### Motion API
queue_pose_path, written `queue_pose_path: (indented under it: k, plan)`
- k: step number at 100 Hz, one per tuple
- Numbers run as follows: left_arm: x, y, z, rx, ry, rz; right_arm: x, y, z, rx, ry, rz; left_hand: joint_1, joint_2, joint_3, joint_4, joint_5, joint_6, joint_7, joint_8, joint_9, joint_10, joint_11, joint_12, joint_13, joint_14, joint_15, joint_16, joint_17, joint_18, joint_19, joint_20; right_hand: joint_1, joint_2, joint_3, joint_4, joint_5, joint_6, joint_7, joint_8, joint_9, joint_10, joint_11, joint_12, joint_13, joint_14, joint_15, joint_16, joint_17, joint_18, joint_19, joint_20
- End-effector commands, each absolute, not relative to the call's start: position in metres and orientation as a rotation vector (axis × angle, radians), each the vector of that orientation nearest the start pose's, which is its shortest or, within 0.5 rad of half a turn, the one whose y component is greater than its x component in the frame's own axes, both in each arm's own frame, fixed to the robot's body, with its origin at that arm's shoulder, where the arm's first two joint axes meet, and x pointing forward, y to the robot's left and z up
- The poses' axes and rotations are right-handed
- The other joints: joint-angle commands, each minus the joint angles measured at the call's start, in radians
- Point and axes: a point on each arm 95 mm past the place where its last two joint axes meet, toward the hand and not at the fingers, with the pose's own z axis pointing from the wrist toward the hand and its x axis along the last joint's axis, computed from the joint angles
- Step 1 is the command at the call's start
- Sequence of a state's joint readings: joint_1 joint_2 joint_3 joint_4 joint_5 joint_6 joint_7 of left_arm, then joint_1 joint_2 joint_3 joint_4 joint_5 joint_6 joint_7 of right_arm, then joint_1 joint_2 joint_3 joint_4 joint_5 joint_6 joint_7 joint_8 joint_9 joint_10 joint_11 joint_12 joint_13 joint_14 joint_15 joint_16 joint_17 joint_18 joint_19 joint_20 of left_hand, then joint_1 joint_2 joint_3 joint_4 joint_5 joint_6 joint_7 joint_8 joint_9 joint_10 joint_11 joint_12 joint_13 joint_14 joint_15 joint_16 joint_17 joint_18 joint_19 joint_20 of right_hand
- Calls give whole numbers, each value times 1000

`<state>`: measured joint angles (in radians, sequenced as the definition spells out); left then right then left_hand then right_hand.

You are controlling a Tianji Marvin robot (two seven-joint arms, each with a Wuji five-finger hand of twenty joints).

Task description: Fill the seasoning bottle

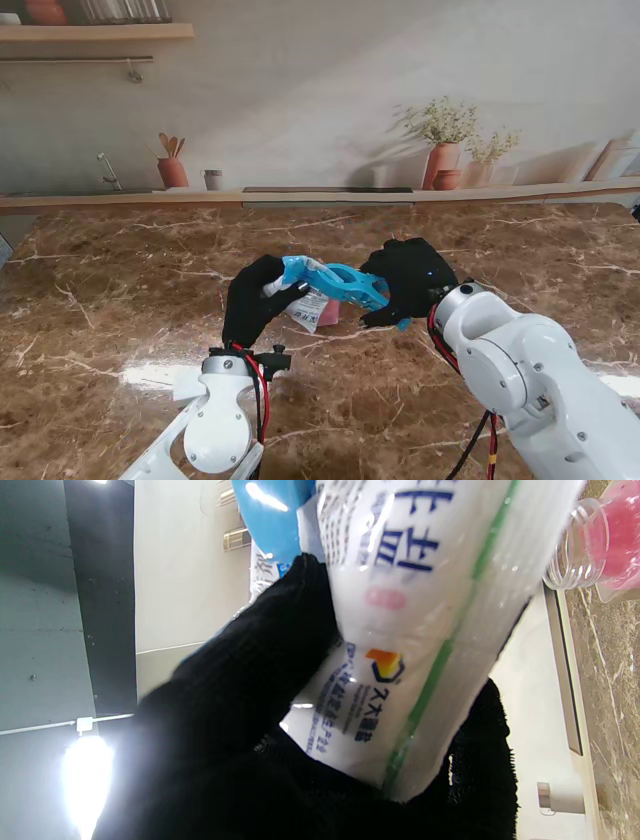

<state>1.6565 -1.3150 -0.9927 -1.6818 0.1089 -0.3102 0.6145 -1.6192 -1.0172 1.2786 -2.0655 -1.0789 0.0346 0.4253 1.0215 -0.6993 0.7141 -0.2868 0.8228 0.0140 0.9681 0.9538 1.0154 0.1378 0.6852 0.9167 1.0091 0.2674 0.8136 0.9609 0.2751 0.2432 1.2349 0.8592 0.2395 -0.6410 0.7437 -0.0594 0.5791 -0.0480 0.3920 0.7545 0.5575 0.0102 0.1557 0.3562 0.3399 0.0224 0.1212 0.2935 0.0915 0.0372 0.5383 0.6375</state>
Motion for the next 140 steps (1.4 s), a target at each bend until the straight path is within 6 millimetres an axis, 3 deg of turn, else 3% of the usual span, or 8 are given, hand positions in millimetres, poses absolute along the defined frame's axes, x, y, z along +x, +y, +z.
queue_pose_path:
  k: [1, 10, 18, 28, 41, 71, 102, 140]
  plan:
    - [338, -115, -300, -1812, 118, -2519, 365, 36, -219, 1055, 1707, 1372, 155, 270, 225, 101, 178, -186, 132, 29, 37, -123, 82, 29, 53, -5, 67, 12, -7, -18, -3, 23, 83, -27, -36, 31, 67, -75, 76, 88, 85, -39, 46, 48, 75, -15, 20, 24, 36, 11, 22, 23]
    - [337, -115, -300, -1818, 99, -2515, 367, 38, -219, 1004, 1631, 1401, 148, 270, 226, 102, 176, -189, 131, 27, 37, -128, 75, 26, 52, -6, 58, 7, -7, -19, -3, 24, 223, -47, -47, 50, 170, -138, 166, 198, 286, -83, 136, 128, 324, -7, 101, 65, 185, 55, 121, 37]
    - [336, -115, -301, -1822, 88, -2514, 368, 39, -219, 999, 1586, 1433, 137, 271, 230, 105, 170, -190, 127, 17, 39, -131, 62, 22, 53, -4, 48, -1, -8, -21, -3, 26, 248, -201, 285, -138, 196, -194, 327, 151, 440, -98, 212, 200, 553, -13, 174, 113, 343, 75, 276, 10]
    - [335, -116, -302, -1831, 94, -2524, 367, 39, -216, 1006, 1582, 1451, 119, 264, 235, 100, 140, -185, 114, -47, 28, -130, 10, 35, 38, -6, 24, -22, -11, -18, -13, 29, 251, -244, 381, -207, 202, -220, 426, 126, 521, -129, 312, 378, 666, -30, 241, 167, 417, 77, 382, -12]
    - [333, -116, -302, -1853, 103, -2535, 366, 38, -215, 984, 1576, 1464, 118, 243, 141, 80, 96, -165, 47, -174, 17, -119, -114, 26, 1, -11, -39, -60, -26, -11, -50, 62, 256, -215, 396, -198, 225, -246, 453, 118, 568, -163, 385, 523, 720, -62, 327, 241, 442, 66, 459, -11]
    - [333, -117, -309, -1988, 169, -2604, 364, 30, -210, 974, 1531, 1491, 44, 261, -70, 114, -42, -189, -62, -429, -17, -119, -392, 25, -155, -25, -147, -87, -12, 219, -124, 68, 287, -161, 550, -165, 275, -263, 467, 10, 628, -164, 379, 544, 742, -68, 414, 306, 447, 70, 550, -7]
    - [336, -110, -319, -2110, 394, -2649, 364, 25, -205, 987, 1488, 1521, -337, 227, 23, 210, -259, -115, -374, -537, -402, -121, -312, -417, -375, -52, -335, -170, -95, 120, -198, -24, 306, -133, 529, -172, 287, -272, 485, 8, 637, -166, 391, 553, 740, -71, 439, 318, 444, 72, 560, -8]
    - [343, -106, -327, -2197, 610, -2556, 357, 28, -197, 957, 1449, 1588, -392, 155, -79, 213, -371, -64, -606, -671, -549, -82, -407, -550, -318, -27, -323, -194, -74, 84, -187, -5, 312, -129, 521, -175, 289, -282, 487, 11, 634, -168, 389, 550, 730, -73, 441, 319, 435, 73, 553, -13]
